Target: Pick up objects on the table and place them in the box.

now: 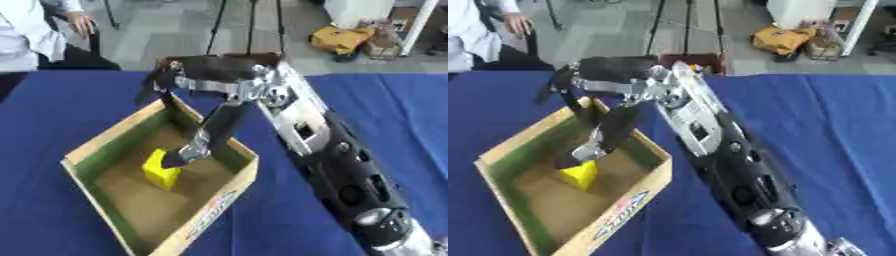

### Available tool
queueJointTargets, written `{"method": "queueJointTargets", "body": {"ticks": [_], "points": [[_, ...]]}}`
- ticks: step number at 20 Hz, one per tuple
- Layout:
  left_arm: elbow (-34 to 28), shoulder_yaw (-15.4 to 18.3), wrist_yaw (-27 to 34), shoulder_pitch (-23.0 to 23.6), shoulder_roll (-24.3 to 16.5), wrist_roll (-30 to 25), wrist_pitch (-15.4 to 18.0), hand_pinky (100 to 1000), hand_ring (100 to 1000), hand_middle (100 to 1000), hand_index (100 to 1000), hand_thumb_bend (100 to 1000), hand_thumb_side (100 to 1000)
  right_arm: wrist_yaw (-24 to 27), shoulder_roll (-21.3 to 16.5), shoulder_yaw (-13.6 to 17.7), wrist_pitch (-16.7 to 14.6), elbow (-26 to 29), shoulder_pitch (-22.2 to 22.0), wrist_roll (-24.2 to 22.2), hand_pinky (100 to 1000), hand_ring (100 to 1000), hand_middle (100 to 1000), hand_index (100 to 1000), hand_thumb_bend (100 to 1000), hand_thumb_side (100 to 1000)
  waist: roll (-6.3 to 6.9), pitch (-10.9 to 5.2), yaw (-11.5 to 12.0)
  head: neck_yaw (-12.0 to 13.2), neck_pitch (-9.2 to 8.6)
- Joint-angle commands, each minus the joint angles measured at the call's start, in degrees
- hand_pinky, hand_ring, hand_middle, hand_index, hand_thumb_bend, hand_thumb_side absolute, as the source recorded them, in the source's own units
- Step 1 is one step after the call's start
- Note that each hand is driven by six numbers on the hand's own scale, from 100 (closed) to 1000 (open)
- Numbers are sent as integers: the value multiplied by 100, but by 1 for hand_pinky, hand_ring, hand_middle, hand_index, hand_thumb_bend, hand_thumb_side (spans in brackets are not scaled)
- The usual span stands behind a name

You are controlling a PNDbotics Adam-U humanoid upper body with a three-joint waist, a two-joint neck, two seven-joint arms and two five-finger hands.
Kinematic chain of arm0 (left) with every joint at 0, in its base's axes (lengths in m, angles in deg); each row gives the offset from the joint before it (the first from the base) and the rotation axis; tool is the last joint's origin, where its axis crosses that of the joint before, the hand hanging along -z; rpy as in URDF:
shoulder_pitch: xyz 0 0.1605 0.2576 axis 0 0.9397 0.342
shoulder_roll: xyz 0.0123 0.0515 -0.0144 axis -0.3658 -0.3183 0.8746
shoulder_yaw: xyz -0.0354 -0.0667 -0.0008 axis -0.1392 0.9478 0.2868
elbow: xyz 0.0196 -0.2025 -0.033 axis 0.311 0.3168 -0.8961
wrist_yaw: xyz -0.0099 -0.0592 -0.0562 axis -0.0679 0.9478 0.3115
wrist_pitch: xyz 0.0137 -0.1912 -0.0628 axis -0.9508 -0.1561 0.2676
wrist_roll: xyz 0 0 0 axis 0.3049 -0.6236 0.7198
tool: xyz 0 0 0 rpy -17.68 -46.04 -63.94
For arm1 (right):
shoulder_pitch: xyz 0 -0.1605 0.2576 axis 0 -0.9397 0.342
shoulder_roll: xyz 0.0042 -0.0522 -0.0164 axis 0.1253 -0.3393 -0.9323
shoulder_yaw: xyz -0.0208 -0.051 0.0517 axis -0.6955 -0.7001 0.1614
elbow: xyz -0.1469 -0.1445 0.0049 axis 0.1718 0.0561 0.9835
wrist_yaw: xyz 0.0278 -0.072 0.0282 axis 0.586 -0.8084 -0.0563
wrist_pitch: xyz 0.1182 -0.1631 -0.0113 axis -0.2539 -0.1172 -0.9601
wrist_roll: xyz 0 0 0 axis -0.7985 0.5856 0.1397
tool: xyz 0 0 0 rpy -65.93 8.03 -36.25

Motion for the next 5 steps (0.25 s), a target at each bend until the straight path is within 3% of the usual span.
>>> {"method": "queueJointTargets", "body": {"ticks": [1,5], "points": [[-98,46,-16,-7,-86,28,19,737,671,843,954,100,1000,577,-282,286,235,561,116,9,917,940,408,836,528,682,-35,-74,-15,55,-34],[-98,62,-29,5,-97,49,36,737,671,842,953,100,1000,1368,-657,466,730,1130,-45,383,932,976,441,840,471,646,-32,-79,-53,137,-56]]}}
